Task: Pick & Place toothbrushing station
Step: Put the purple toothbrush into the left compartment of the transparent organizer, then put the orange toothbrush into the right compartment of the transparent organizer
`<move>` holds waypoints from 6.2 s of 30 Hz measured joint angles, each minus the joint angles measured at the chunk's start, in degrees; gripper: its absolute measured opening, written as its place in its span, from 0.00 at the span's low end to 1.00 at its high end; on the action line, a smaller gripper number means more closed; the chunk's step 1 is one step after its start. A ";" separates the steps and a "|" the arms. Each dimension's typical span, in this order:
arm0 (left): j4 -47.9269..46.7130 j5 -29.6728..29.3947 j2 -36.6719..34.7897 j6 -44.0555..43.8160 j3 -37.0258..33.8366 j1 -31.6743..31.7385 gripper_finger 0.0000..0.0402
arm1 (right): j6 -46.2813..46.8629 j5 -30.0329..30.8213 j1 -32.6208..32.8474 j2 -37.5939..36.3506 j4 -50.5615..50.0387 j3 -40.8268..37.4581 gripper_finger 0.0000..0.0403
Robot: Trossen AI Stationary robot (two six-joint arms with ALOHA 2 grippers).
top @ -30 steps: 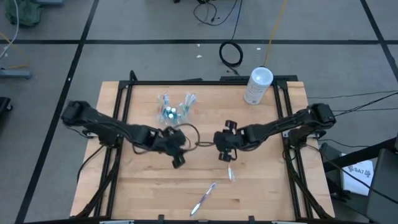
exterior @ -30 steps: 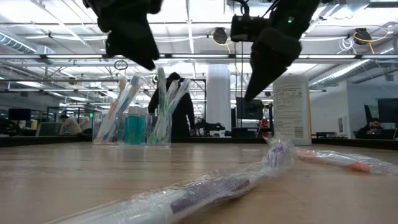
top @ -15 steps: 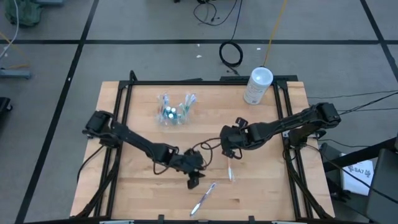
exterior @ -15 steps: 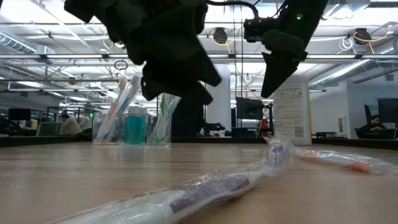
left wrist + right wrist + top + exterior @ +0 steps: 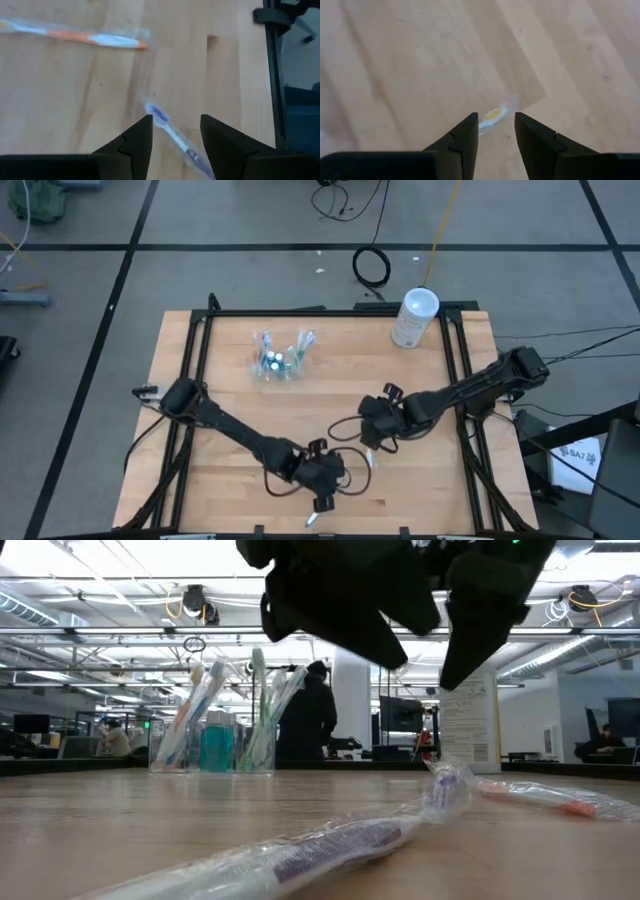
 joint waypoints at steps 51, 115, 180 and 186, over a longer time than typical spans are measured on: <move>-29.98 -13.52 -8.11 -9.65 1.97 0.48 0.02 | 4.68 10.06 12.36 0.04 3.96 0.00 0.29; 49.30 -37.35 -69.82 29.28 -72.17 28.57 0.01 | -26.98 3.86 -3.68 0.04 13.77 0.00 0.29; 63.66 -35.57 -68.90 27.95 -77.93 25.09 0.48 | 21.56 -2.20 -1.13 -0.02 38.04 -26.39 0.29; 63.68 -35.52 -68.90 29.49 -76.35 23.24 0.48 | 20.45 -4.94 -2.69 -0.09 49.02 -31.66 0.29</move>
